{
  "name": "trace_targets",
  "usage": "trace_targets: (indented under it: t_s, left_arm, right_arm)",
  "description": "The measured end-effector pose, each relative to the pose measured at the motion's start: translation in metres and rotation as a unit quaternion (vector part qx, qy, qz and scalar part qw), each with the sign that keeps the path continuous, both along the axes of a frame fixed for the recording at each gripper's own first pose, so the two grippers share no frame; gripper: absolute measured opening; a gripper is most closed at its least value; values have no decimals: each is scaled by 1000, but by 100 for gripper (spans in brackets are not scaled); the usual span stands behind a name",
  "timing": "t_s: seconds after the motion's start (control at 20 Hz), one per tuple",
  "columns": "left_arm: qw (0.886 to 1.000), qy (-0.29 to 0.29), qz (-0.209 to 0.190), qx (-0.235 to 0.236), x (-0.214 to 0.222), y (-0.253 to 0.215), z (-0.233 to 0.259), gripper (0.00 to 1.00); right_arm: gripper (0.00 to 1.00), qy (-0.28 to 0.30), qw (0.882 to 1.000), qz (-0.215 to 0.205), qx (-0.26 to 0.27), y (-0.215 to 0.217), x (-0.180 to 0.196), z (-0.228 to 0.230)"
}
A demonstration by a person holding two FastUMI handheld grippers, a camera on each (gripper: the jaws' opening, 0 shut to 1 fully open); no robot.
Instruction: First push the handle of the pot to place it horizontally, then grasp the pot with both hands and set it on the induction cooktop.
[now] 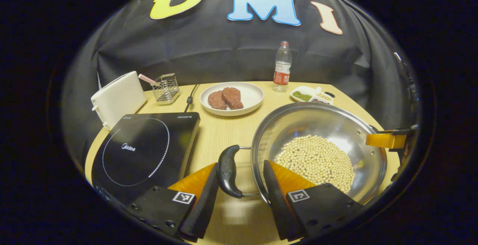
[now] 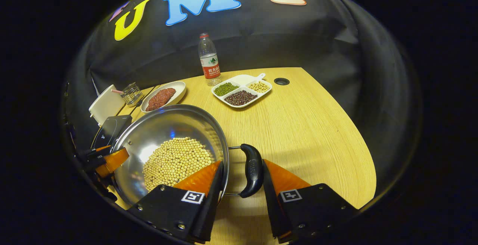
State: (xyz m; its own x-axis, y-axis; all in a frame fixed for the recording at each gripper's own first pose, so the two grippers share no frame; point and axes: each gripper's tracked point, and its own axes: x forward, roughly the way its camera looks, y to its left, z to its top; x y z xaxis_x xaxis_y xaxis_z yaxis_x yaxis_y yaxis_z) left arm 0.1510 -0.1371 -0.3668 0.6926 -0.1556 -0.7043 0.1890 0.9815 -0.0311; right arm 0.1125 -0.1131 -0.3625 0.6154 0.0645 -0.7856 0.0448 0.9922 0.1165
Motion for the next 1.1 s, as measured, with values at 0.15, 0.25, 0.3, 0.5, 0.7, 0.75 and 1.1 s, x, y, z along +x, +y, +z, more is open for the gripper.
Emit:
trace_targets:
  t_s: [0.15,0.25,0.3,0.5,0.7,0.75,1.1]
  left_arm:
    - [1000,7,11,5,0,0,0,71]
    - [1000,10,18,9,1,1,0,69]
    - [1000,11,22,9,0,2,1,70]
    - [999,16,32,11,-2,0,0,63]
    - [999,18,42,7,-2,0,1,62]
    - [999,21,45,5,-4,0,2,62]
    - [999,10,44,-3,-6,7,21,58]
  right_arm:
    - [54,1,1000,2,-2,-1,-1,0]
    - [54,-1,1000,8,-4,-1,-1,0]
    - [54,0,1000,9,-1,-1,0,0]
    - [47,-3,1000,15,1,0,0,0]
    - [47,-4,1000,25,-7,1,2,3]
    - [47,-4,1000,26,-8,0,2,4]
    - [47,-11,1000,20,-11,7,-1,23]
